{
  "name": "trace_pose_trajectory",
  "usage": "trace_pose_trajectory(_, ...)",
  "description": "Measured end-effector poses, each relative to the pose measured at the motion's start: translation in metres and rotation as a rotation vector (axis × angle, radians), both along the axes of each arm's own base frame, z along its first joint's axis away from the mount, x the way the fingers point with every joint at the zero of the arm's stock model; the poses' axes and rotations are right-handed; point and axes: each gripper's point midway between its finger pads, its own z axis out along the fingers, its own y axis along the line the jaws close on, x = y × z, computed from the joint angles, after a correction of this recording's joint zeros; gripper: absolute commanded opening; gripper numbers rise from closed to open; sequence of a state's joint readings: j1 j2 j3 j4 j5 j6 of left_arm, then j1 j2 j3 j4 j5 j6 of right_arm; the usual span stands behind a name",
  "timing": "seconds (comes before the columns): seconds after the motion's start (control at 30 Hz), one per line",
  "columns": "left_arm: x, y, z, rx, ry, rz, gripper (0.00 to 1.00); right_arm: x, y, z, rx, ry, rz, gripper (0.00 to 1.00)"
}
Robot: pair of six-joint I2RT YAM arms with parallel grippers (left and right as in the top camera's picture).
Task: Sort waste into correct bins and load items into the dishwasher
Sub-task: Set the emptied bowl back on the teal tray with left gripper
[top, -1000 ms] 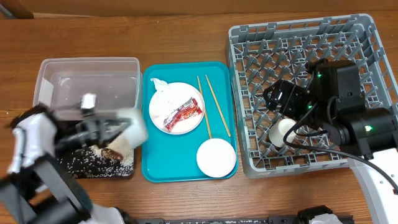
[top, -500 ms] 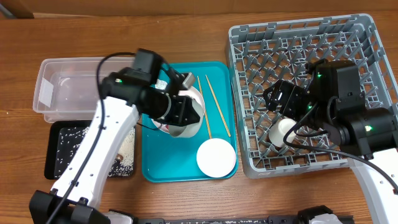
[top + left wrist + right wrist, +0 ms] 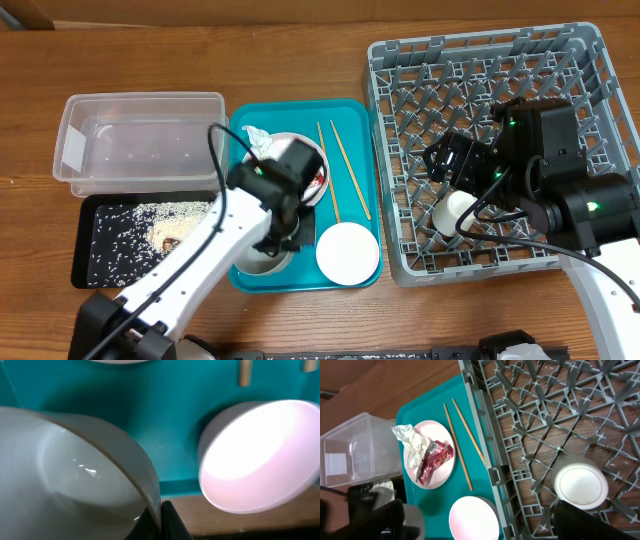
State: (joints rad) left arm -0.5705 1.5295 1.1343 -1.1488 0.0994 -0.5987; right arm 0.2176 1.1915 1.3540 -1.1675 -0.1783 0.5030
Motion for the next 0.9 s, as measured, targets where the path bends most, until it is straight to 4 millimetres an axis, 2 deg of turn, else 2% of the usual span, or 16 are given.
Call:
trace_pose_trajectory(0.07,-0.001,0.002,-0.017,0.008,-0.009,0.017,0.04,0.000,0.000,0.000,-0.001,-0.001,0.002,0.97)
trace_pose_trajectory(0.13,-0.002,0.004,-0.027,0.017,-0.014,0.032,0.13,0.000,0.000,0.000,-0.001,-0.002,0.002,0.97)
trace_pose_trajectory(0.17,-0.002,0.005,-0.028,0.019,-0.016,0.039,0.23,0.000,0.000,0.000,-0.001,-0.001,0.003,0.97)
trace_pose_trajectory(0.2,-0.001,0.005,-0.029,0.020,-0.020,0.048,0.40,0.000,0.000,0.000,-0.001,0.000,0.003,0.97)
trace_pose_trajectory(0.23,0.000,0.004,-0.029,0.017,-0.024,0.054,0.52,0.000,0.000,0.000,-0.001,-0.001,0.003,0.97)
trace_pose_trajectory(0.27,0.000,0.004,-0.028,0.017,-0.023,0.053,0.54,0.000,0.000,0.000,-0.001,-0.002,0.002,0.97)
trace_pose_trajectory(0.4,-0.005,0.006,-0.022,0.028,-0.001,0.040,0.61,0.001,0.000,0.001,0.000,-0.004,0.003,0.97)
trace_pose_trajectory(0.5,0.008,0.001,-0.004,0.018,-0.042,0.019,0.68,0.001,0.000,0.000,-0.002,-0.005,0.004,0.97)
trace_pose_trajectory(0.6,0.036,-0.003,0.018,0.020,-0.155,0.009,0.70,0.001,0.000,0.000,-0.002,-0.003,0.005,0.98)
trace_pose_trajectory(0.7,0.073,-0.002,0.034,0.022,-0.307,0.018,0.66,0.002,0.001,-0.002,-0.004,0.005,0.005,0.97)
trace_pose_trajectory(0.9,0.128,0.017,0.042,0.059,-0.489,0.015,0.63,0.006,0.001,-0.009,-0.009,0.028,0.005,0.98)
